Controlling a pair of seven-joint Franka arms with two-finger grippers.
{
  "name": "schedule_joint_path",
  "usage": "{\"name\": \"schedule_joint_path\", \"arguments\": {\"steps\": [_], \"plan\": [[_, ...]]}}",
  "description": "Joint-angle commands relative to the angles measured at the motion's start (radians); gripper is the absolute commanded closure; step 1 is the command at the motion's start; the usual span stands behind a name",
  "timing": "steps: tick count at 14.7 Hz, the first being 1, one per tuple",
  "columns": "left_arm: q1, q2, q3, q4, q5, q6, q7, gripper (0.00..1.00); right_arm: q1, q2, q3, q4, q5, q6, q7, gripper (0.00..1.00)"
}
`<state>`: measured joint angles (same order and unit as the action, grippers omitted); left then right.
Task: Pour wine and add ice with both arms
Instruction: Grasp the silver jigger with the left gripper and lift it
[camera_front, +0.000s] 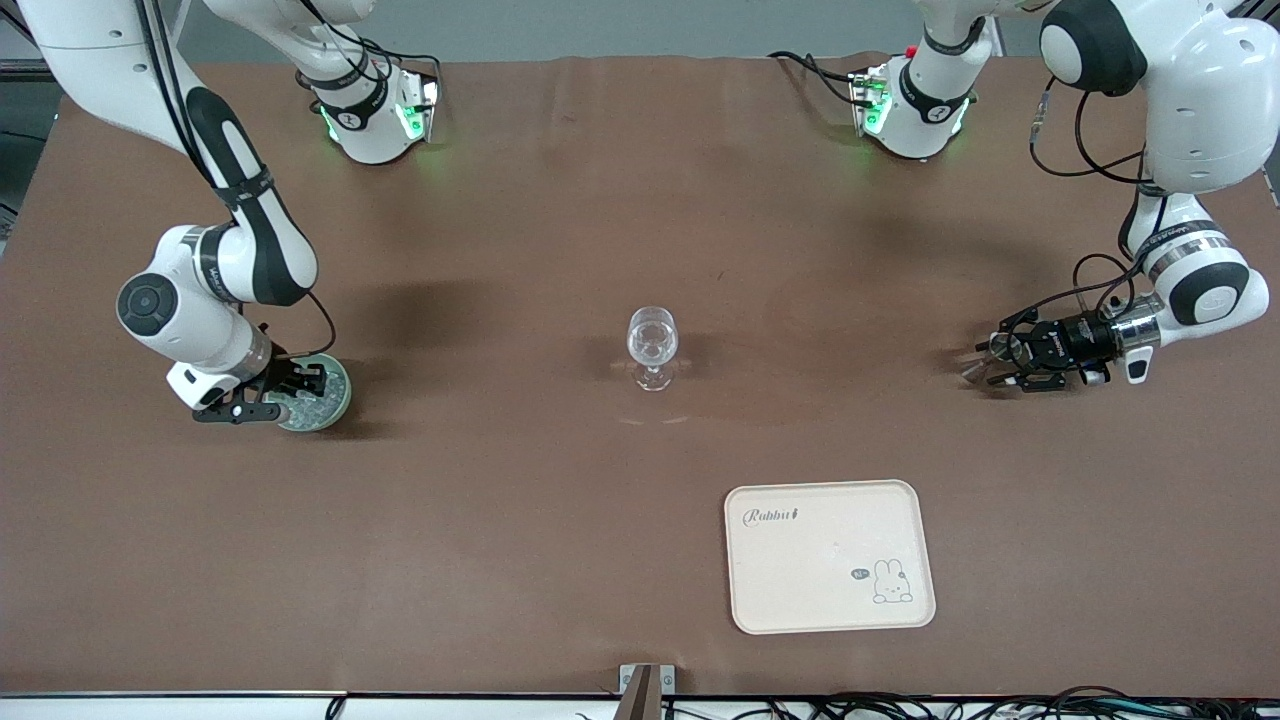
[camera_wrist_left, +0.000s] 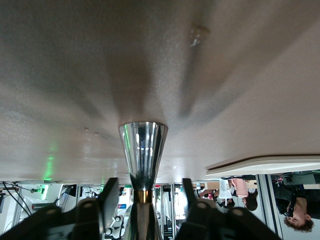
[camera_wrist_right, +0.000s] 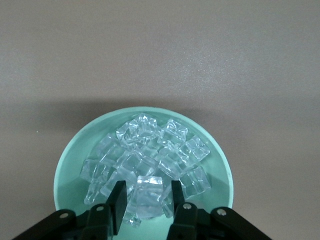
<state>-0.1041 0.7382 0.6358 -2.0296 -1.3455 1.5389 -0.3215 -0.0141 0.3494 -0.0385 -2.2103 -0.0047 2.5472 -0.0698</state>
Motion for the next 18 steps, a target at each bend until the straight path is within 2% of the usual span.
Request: {"name": "schedule_joint_path", "arguments": {"steps": [1, 4, 7, 8, 10, 12, 14, 18], "plan": [[0.0, -0.005, 0.001, -0.009, -0.03, 0.01, -0.024, 0.53, -0.01, -0.003, 0.006, -0.017, 0.006, 0.011, -0.016, 0.58], [0.003, -0.01, 0.001, -0.011, -0.038, 0.01, -0.044, 0.62, -0.01, 0.0, 0.005, -0.017, 0.008, 0.01, -0.016, 0.63], [0.009, -0.011, 0.002, -0.014, -0.038, 0.001, -0.047, 0.79, -0.009, 0.0, 0.006, -0.017, 0.006, 0.01, -0.016, 0.69], [0.009, -0.016, 0.002, -0.02, -0.038, -0.002, -0.047, 0.85, -0.01, 0.0, 0.006, -0.017, 0.008, 0.008, -0.016, 0.73], [0.011, -0.026, 0.007, -0.027, -0.038, -0.028, -0.047, 0.91, -0.009, 0.0, 0.006, -0.016, 0.006, 0.008, -0.016, 0.81], [0.011, -0.058, 0.012, -0.031, -0.032, -0.049, -0.054, 0.92, -0.006, 0.0, 0.006, -0.009, 0.006, 0.007, -0.011, 0.92], [0.001, -0.112, 0.01, -0.035, -0.031, -0.051, -0.153, 0.93, -0.004, 0.0, 0.006, 0.004, 0.008, -0.011, -0.01, 0.95], [-0.014, -0.247, -0.039, -0.037, 0.019, -0.051, -0.254, 0.96, -0.006, -0.024, 0.006, 0.099, 0.017, -0.195, -0.011, 0.99]]}}
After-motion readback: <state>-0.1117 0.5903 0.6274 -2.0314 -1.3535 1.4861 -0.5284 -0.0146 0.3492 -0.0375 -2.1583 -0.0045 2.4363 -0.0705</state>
